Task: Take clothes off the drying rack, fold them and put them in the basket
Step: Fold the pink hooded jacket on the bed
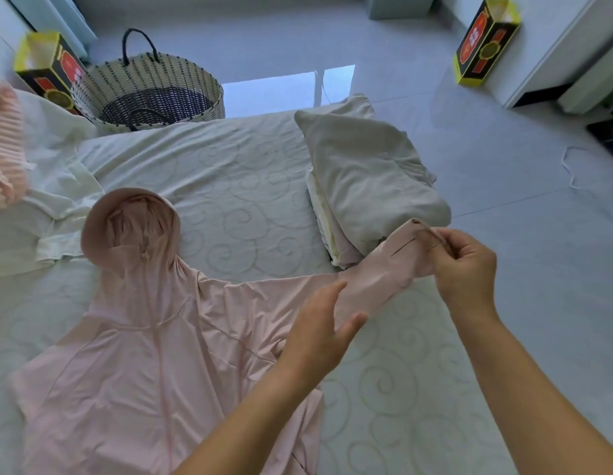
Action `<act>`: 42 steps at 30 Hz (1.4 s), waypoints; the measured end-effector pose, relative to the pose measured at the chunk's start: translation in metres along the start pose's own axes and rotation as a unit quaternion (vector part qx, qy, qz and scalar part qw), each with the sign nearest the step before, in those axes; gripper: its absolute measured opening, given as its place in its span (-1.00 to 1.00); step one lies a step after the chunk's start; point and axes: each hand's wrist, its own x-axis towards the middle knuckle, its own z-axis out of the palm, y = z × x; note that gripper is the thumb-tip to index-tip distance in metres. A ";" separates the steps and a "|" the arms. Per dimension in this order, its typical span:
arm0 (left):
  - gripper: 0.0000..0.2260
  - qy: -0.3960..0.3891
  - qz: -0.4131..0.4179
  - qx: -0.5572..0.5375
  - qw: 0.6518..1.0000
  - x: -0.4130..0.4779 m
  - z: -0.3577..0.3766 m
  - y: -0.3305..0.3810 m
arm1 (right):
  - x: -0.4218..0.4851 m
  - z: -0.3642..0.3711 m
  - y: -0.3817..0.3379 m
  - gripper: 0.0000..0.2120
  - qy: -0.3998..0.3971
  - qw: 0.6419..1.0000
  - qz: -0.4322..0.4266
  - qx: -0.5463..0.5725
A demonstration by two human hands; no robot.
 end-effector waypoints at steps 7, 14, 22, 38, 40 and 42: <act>-0.70 -0.003 -0.089 -0.312 0.946 0.046 -0.005 0.060 | -0.034 0.030 -0.007 -0.93 -0.130 0.991 0.007 -0.010; -0.67 0.096 -0.074 -0.185 0.975 0.060 0.012 0.075 | -0.076 0.018 0.029 -0.25 -0.061 0.996 -0.005 -0.063; -0.70 0.097 0.003 -0.253 0.963 0.061 -0.020 0.119 | -0.046 0.038 0.070 -0.73 0.081 0.984 0.116 -0.112; -0.81 0.367 -0.115 -0.242 0.891 -0.052 -0.255 -0.107 | -0.071 0.154 0.078 -0.63 0.037 0.935 -0.003 -0.354; -0.88 0.365 -0.129 -0.250 0.888 -0.057 -0.257 -0.124 | -0.070 0.151 0.067 -0.66 0.069 0.939 -0.020 -0.337; -0.87 0.368 -0.145 -0.260 0.881 -0.059 -0.254 -0.138 | -0.067 0.142 0.057 -0.71 0.109 0.945 -0.023 -0.307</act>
